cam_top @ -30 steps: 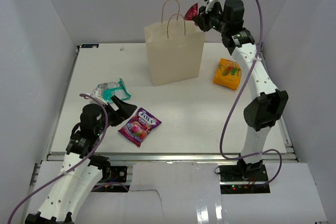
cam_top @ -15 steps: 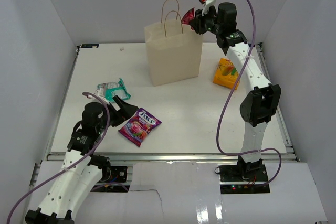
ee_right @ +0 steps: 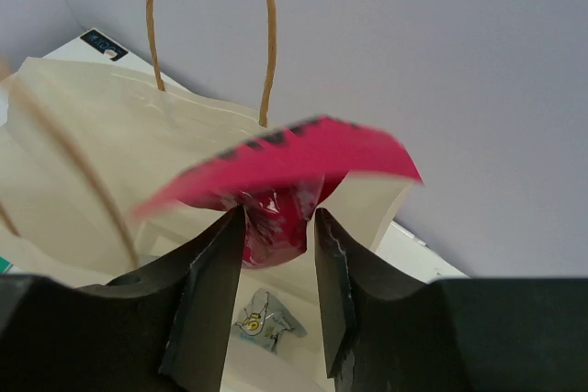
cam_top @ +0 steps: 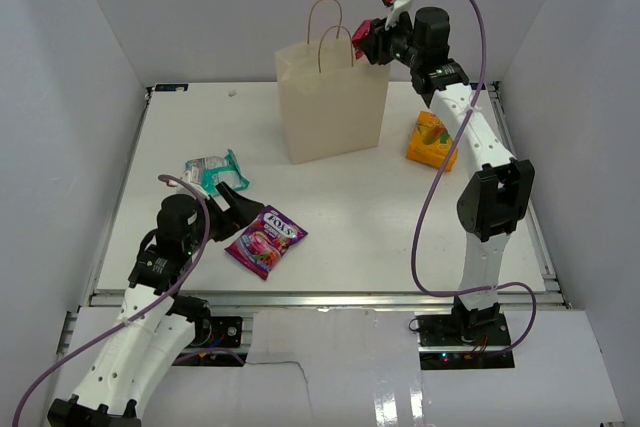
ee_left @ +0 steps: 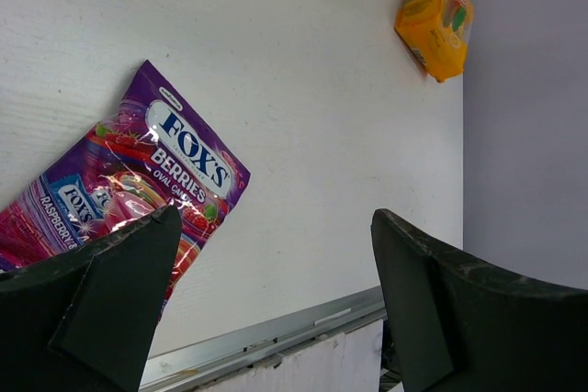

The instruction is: Place the snacks into the paper bag

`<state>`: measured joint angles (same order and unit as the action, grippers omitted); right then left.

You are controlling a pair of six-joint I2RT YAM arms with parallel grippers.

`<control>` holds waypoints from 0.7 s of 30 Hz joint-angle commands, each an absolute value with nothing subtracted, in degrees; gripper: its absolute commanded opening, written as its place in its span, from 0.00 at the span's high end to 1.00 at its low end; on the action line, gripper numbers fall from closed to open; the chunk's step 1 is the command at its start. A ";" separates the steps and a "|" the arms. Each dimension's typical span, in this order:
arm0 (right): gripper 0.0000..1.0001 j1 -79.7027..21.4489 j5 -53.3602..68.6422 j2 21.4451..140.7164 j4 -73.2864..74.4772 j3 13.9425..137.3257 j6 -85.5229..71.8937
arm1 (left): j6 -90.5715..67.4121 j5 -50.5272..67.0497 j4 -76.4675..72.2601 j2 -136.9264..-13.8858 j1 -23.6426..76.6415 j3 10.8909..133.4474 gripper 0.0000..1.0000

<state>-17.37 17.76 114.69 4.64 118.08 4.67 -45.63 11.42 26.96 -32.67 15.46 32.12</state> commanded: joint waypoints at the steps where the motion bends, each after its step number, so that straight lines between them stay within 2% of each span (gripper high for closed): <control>1: 0.57 -17.49 18.37 112.15 0.70 117.51 3.78 | -44.91 12.22 26.19 -32.25 15.21 32.34 0.05; 5: 0.49 -17.40 18.46 112.50 0.70 117.07 4.30 | -44.74 12.39 26.19 -32.26 15.21 32.34 0.05; 13: 0.42 -16.70 19.16 110.13 0.70 115.66 4.57 | -43.25 12.48 27.33 -32.96 15.21 32.87 0.05; 16: 0.29 -14.60 22.21 105.40 1.40 114.09 4.83 | -41.76 10.38 31.72 -35.94 15.21 34.89 0.06; 17: 0.20 -13.63 24.24 104.08 1.58 113.21 5.70 | -41.57 8.80 33.21 -37.17 15.21 35.41 0.05; 20: 0.10 -9.15 33.64 99.07 5.00 109.08 8.51 | -40.87 8.00 36.73 -42.53 15.29 36.12 0.02; 21: 0.09 -8.01 35.92 97.57 7.97 105.94 11.40 | -40.70 8.09 36.91 -45.32 15.29 36.12 0.02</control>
